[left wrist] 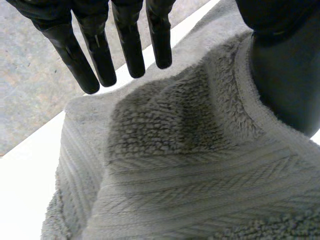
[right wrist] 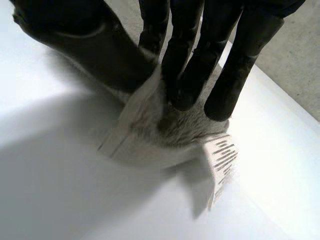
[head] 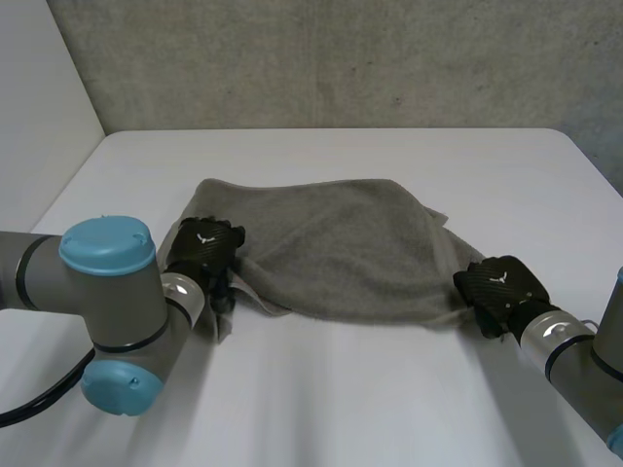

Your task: Fold the towel.

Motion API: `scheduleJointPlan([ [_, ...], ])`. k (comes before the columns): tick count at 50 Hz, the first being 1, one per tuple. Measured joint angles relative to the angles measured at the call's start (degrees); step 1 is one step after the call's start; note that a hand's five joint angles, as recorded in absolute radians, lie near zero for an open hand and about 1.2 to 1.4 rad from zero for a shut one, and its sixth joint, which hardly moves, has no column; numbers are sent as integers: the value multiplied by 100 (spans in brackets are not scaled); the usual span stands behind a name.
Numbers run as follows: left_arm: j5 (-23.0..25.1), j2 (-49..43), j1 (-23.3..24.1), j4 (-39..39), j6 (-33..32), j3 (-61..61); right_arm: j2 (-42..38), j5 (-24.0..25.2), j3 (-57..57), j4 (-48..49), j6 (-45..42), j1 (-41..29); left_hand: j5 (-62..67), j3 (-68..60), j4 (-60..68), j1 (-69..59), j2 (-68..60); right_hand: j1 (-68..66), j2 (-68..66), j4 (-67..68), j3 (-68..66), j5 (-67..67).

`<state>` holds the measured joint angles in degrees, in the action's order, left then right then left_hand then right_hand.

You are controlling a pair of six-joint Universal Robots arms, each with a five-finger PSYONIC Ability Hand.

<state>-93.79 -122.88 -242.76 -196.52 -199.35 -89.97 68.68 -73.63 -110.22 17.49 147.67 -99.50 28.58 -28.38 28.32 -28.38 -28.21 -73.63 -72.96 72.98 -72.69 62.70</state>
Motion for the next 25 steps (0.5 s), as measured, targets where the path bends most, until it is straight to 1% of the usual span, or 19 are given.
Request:
scheduleJointPlan([
  [3,-44,12,-41,-3,-1,10,-2,-2,46,0,-1,16,175,-167,172,-176,-143,-281,-169,379,-382,358],
  [10,-185,73,-116,16,-6,25,280,20,96,-10,16,163,233,-224,198,-232,-211,-280,-169,381,-383,369],
  [18,-266,245,-201,56,-48,16,1107,64,108,-62,187,605,232,-225,198,-232,-212,-282,-169,381,-383,370],
  [22,-268,374,-255,81,-207,-16,1477,71,147,-90,394,783,232,-225,198,-232,-212,-282,-169,381,-383,369],
  [25,-270,513,-307,101,-450,-54,1743,94,209,-140,592,905,233,-225,198,-232,-212,-282,-169,381,-383,370],
])
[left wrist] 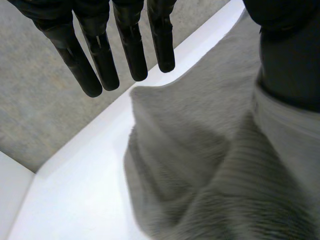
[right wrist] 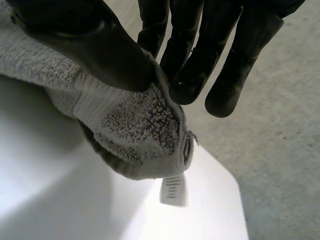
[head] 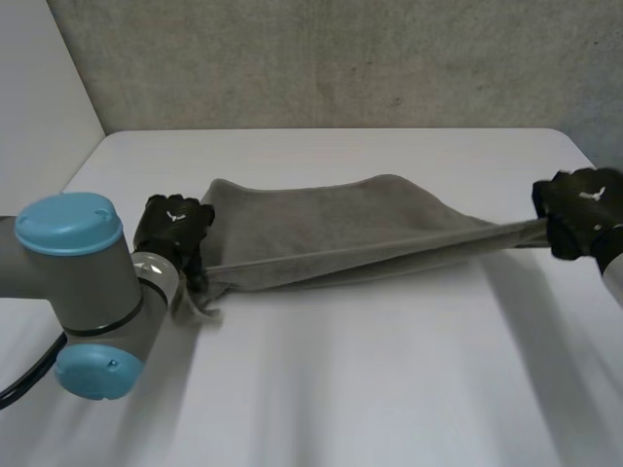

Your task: Fold the towel.

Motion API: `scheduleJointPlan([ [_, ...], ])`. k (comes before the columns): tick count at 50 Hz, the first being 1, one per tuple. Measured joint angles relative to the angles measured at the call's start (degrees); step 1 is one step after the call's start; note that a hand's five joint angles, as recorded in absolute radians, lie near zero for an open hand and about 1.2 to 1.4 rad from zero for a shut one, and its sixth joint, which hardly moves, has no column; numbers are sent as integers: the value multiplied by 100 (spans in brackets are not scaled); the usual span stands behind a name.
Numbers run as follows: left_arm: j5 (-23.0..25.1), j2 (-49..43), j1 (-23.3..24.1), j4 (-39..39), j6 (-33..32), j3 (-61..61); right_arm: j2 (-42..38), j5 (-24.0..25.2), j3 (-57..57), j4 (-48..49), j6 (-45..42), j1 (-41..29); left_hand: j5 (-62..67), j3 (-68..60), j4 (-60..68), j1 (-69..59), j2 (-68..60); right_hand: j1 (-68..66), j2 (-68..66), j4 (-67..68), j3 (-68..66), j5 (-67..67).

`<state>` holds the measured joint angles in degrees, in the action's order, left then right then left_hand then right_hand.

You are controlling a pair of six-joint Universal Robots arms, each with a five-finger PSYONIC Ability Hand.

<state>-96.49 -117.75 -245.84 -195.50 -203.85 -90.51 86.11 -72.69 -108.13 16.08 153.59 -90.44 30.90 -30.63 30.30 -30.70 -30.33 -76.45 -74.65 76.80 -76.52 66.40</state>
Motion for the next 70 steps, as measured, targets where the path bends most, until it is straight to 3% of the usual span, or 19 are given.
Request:
scheduleJointPlan([
  [4,-1,157,-35,12,-323,-40,165,68,109,-125,126,69,198,-241,250,-228,-238,0,0,0,-5,0],
  [7,-6,294,-42,18,-594,-68,226,164,246,-312,171,94,953,-1050,1092,-1083,-1107,0,0,0,-6,0],
  [10,-22,402,-42,33,-794,-96,244,254,402,-522,180,97,1977,-2089,2154,-2133,-2110,0,-1,0,-6,0],
  [14,-98,537,-49,125,-1009,-131,249,324,679,-797,174,86,4889,-4995,5054,-4974,-4983,0,-3,0,-6,-1],
  [17,-146,636,-56,230,-1093,-129,265,333,880,-930,172,76,5360,-5684,5634,-5209,-5614,0,-3,0,-6,0],
  [32,-135,2064,-295,619,-1043,681,532,273,2842,-2173,169,30,5367,-5760,5665,-5209,-5655,-1,-111,41,-6,0],
  [38,-125,2297,-310,1090,-707,1466,417,331,3838,-2970,148,56,5385,-5765,5665,-5209,-5655,-2,-111,41,-7,30],
  [44,90,1630,-329,2125,-92,2320,-300,342,4585,-3763,-91,-95,5408,-5779,5665,-5210,-5655,-18,-138,41,-43,90],
  [51,325,302,-339,3124,188,3180,-1342,-7,5128,-4104,-667,-477,5409,-5785,5665,-5210,-5655,-19,-138,41,-52,86],
  [59,333,-938,-360,3559,214,5305,-2237,-504,6172,-3299,-798,-788,5409,-5790,5666,-5213,-5656,-20,-139,41,-52,86],
  [65,326,-1419,-362,3507,535,7687,-2227,-1021,6474,-1066,-695,-1062,5409,-5794,5666,-5219,-5656,-25,-139,41,-52,86],
  [70,317,-1485,-340,3459,1156,8685,-1974,-1194,6253,-283,-663,-1152,5409,-5795,5666,-5220,-5656,-25,-139,41,-52,102],
])
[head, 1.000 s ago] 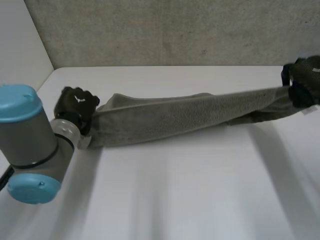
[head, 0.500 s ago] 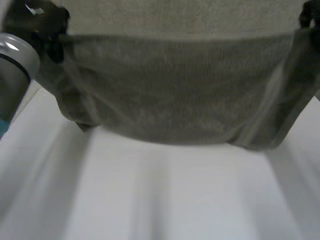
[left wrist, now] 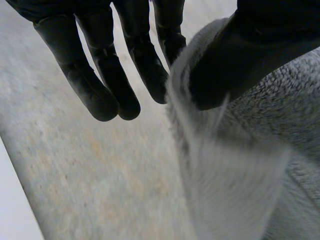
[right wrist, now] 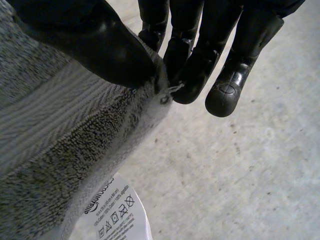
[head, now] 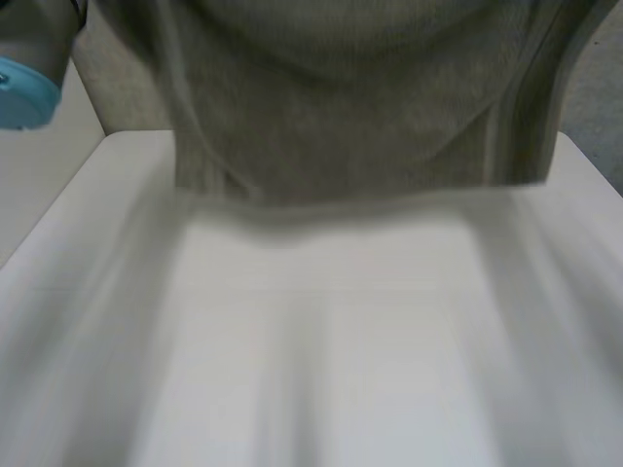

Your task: Fold the towel.

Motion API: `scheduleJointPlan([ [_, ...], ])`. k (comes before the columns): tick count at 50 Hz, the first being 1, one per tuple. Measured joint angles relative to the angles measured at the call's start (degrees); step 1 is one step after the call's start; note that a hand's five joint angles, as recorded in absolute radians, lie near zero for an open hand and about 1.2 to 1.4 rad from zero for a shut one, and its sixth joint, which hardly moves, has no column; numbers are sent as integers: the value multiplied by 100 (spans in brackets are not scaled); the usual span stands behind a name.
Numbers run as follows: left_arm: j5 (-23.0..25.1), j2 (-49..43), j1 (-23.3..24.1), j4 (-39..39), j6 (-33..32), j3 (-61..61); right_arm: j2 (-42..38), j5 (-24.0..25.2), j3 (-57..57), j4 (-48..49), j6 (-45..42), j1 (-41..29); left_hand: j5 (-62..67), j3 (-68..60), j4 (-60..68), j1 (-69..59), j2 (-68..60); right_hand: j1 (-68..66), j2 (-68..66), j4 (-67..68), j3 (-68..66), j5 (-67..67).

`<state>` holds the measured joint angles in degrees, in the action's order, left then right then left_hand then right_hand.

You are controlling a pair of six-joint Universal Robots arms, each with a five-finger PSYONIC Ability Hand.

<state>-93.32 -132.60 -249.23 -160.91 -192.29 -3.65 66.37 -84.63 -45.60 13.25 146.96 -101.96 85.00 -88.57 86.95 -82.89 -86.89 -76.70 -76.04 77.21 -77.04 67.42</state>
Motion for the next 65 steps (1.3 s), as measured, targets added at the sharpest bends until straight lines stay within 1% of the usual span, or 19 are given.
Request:
scheduleJointPlan([
  [4,-11,-51,13,214,567,123,145,5,-410,49,3,-28,32,-1,0,0,0,0,0,0,0,0],
  [7,-16,-124,-1,421,761,-153,160,88,-752,-110,-2,-22,33,-1,0,0,0,0,0,0,0,0],
  [10,-24,-187,-33,570,848,-621,146,192,-1162,-297,-11,-22,33,-2,0,0,0,0,0,0,0,0],
  [14,-25,-215,-111,504,858,-1414,119,288,-1699,-432,-34,-33,33,-3,0,-1,0,0,0,0,0,0],
  [19,-21,-118,-183,42,825,-2487,109,353,-2294,-491,-52,-51,33,-6,0,-2,0,0,0,0,-2,0],
  [27,-5,744,-217,-1555,749,-4851,185,356,-3105,-503,-56,-71,33,-8,0,-3,0,0,0,0,-2,0],
  [32,16,1378,-216,-2486,452,-6418,401,357,-3570,-586,-62,-55,33,-10,0,-3,0,0,0,0,-3,0],
  [34,20,1500,-216,-2648,336,-6736,468,358,-3674,-621,-64,-43,33,-11,0,-3,0,0,0,0,-2,0],
  [37,29,1805,-214,-3055,-132,-7649,743,379,-3970,-842,-72,2,33,-11,0,-3,0,0,0,0,-3,0],
  [42,38,2160,-228,-3435,-803,-8692,1203,505,-4311,-1323,-93,45,33,-13,0,-3,0,0,0,0,-3,0],
  [47,157,2654,-320,-3596,-1274,-9551,1789,822,-4614,-1954,-124,94,33,-15,0,-3,0,0,0,0,-4,0],
  [50,297,3010,-384,-3623,-1396,-9940,2139,991,-4745,-2272,-140,178,33,-16,0,-3,0,0,0,0,-4,0],
  [53,433,3399,-439,-3618,-1435,-10252,2475,1114,-4829,-2532,-154,288,32,-16,0,-3,0,0,0,0,-4,0],
  [55,578,3874,-495,-3609,-1445,-10581,2830,1251,-4901,-2811,-188,414,33,-17,0,-3,0,0,0,0,-4,0],
  [59,770,4610,-557,-3599,-1433,-11047,3282,1474,-4967,-3286,-344,623,33,-18,0,-2,0,0,0,0,-4,0],
  [65,1032,5472,-589,-3603,-1411,-11631,3664,1739,-5017,-3943,-780,1043,33,-18,0,-3,0,0,0,0,-4,0],
])
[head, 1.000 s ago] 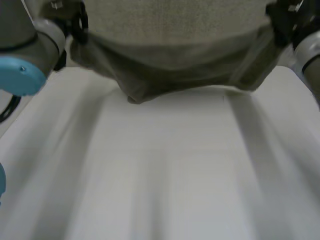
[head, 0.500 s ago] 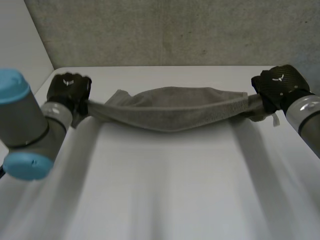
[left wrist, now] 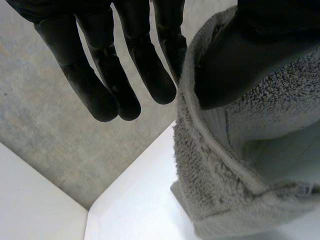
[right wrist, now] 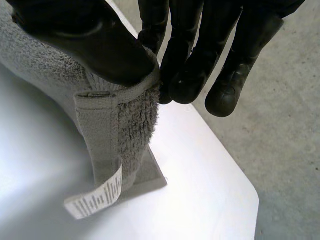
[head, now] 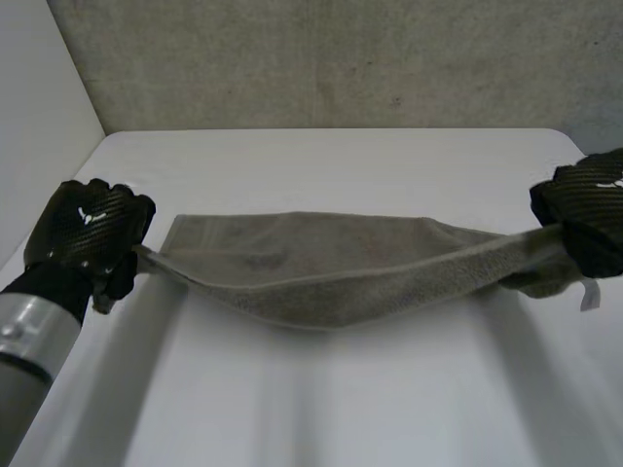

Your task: Fold the towel.

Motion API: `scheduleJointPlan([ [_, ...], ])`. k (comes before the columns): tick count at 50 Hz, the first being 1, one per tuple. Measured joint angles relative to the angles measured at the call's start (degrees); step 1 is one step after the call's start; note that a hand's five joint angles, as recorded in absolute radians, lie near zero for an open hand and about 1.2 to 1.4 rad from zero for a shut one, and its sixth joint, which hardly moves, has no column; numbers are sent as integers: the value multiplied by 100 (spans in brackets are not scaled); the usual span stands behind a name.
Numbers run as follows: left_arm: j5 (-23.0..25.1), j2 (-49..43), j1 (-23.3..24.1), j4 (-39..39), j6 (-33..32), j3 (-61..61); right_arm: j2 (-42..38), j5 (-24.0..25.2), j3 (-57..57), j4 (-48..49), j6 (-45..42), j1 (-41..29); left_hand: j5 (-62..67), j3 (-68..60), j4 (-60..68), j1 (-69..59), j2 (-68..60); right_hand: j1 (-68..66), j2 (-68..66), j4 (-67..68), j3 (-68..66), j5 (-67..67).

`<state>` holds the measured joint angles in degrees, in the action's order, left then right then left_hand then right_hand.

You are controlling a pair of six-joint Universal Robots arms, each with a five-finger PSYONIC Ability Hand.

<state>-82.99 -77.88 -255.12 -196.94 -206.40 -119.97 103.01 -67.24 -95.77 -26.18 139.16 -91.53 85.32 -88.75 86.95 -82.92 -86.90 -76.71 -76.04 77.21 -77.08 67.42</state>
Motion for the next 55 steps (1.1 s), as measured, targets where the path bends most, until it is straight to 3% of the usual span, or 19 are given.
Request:
scheduleJointPlan([
  [9,260,-85,-10,-47,-14,-212,-151,275,-98,-202,-494,373,0,0,0,0,0,0,0,0,0,0],
  [25,188,-2811,108,-228,-159,1692,-2380,237,529,228,-803,290,0,-1,0,0,0,0,0,0,0,0],
  [36,147,-4343,301,-205,-143,3297,-3845,-209,1652,1569,79,-86,0,-3,0,0,0,-5,0,0,0,0],
  [55,-517,-5656,436,-185,-147,4969,-5030,-1161,2250,3477,323,-602,0,-3,0,0,0,-6,0,0,0,0],
])
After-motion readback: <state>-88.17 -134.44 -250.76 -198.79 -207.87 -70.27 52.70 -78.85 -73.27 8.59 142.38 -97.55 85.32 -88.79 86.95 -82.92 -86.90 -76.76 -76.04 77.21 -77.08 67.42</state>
